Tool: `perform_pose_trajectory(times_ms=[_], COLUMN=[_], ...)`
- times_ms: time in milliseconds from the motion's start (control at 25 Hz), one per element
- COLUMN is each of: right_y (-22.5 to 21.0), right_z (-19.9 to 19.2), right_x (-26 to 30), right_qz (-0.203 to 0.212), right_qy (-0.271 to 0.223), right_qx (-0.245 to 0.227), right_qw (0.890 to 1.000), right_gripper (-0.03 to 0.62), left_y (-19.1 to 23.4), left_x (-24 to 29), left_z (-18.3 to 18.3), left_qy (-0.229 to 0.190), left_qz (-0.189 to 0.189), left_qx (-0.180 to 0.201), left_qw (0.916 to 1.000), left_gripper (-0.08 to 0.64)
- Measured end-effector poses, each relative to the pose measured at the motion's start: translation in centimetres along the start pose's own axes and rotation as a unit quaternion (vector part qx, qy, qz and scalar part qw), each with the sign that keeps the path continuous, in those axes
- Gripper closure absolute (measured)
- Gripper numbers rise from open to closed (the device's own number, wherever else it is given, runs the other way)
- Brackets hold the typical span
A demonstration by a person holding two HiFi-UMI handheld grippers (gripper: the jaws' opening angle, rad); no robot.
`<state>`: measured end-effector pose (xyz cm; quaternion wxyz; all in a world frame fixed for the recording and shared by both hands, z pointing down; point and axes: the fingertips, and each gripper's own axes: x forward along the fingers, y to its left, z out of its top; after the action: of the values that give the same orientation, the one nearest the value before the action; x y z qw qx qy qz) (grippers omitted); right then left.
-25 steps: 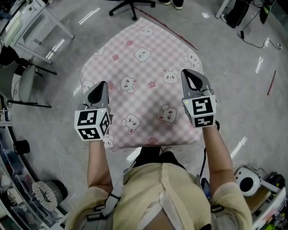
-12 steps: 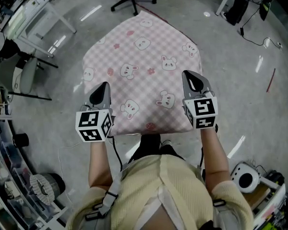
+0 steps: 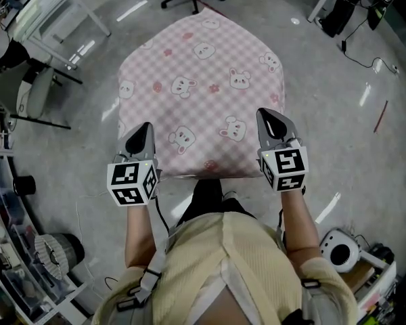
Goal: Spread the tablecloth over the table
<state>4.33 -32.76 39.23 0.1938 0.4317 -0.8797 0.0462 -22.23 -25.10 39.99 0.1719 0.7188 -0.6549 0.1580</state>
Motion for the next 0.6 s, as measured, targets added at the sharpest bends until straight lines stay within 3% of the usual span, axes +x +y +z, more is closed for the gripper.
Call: perform_pose_trajectory(times_ms=[600], right_y=[0.6], right_z=[-1.8], right_x=[-1.0], right_qz=[-0.005], right_qy=[0.015], right_qx=[0.017], right_qw=[1.000], right_gripper=[0.588], left_y=[-0.7], left_x=[-0.6], left_z=[-2.9], left_qy=[0.033], left_qz=[-0.015], left_qx=[0.018], left_qw=[0.9992], left_gripper=[0.554])
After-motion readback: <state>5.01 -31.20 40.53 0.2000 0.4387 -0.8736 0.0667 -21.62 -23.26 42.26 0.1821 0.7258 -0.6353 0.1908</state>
